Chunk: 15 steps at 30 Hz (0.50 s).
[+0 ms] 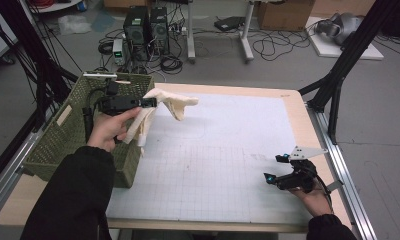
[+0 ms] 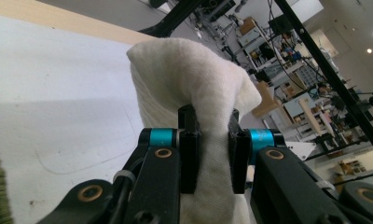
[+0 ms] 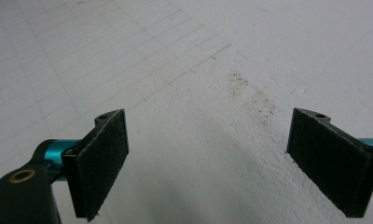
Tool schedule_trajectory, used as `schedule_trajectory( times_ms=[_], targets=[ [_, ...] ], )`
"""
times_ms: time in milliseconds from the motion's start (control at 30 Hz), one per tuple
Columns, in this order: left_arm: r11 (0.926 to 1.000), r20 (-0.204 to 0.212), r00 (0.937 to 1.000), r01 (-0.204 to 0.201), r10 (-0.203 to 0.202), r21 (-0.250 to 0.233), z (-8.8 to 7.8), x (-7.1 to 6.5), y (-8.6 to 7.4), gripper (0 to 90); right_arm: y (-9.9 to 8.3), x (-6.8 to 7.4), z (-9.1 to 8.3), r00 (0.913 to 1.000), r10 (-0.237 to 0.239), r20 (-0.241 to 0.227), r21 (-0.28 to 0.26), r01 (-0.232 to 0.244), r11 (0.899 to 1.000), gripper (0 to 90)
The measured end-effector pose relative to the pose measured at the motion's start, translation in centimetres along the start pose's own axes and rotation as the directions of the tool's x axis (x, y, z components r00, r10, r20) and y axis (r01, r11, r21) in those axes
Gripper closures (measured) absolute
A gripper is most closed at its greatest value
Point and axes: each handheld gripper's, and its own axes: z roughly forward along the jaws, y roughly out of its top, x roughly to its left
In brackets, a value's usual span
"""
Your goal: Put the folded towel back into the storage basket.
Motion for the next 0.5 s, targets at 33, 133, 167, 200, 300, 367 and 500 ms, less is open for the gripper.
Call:
schedule_trajectory(
  times_ms=[33, 133, 167, 200, 300, 367, 500],
  targets=[
    [1.0000, 0.002, 1.0000, 0.000, 0.000, -0.005, -0.3, 0.1, 0.1, 79.5, 0.0, 0.0, 0.0, 1.0000, 0.001, 0.000, 0.001, -0.001, 1.000, 11.8],
    [0.9997, 0.004, 1.0000, 0.007, -0.007, -0.022, -1.0, 0.4, 0.3, 79.5, 0.0, -0.1, 0.1, 1.0000, -0.001, 0.000, 0.002, 0.001, 1.000, 11.8],
    [0.9995, -0.004, 0.9999, 0.011, -0.011, -0.028, -1.2, 0.5, 0.4, 79.5, 0.0, -0.1, 0.1, 1.0000, 0.000, 0.000, 0.002, 0.000, 1.000, 11.8],
    [0.9995, 0.001, 0.9999, 0.012, -0.012, -0.030, -1.5, 0.6, 0.5, 79.5, 0.0, -0.1, 0.1, 1.0000, -0.001, 0.000, 0.003, 0.001, 1.000, 11.8],
    [0.9984, 0.007, 0.9998, 0.017, -0.017, -0.053, -2.3, 0.8, 0.7, 79.5, 0.0, -0.1, 0.2, 1.0000, 0.001, -0.001, 0.006, -0.001, 1.000, 11.8],
    [0.9979, -0.001, 0.9999, 0.015, -0.015, -0.062, -2.9, 0.9, 0.8, 79.5, 0.0, -0.2, 0.3, 1.0000, 0.002, 0.000, 0.005, -0.002, 1.000, 11.8],
    [0.9963, -0.010, 0.9998, 0.019, -0.020, -0.084, -4.1, 1.3, 1.0, 79.5, 0.0, -0.2, 0.5, 1.0000, 0.000, -0.002, 0.008, 0.000, 1.000, 11.8]
  ],
)
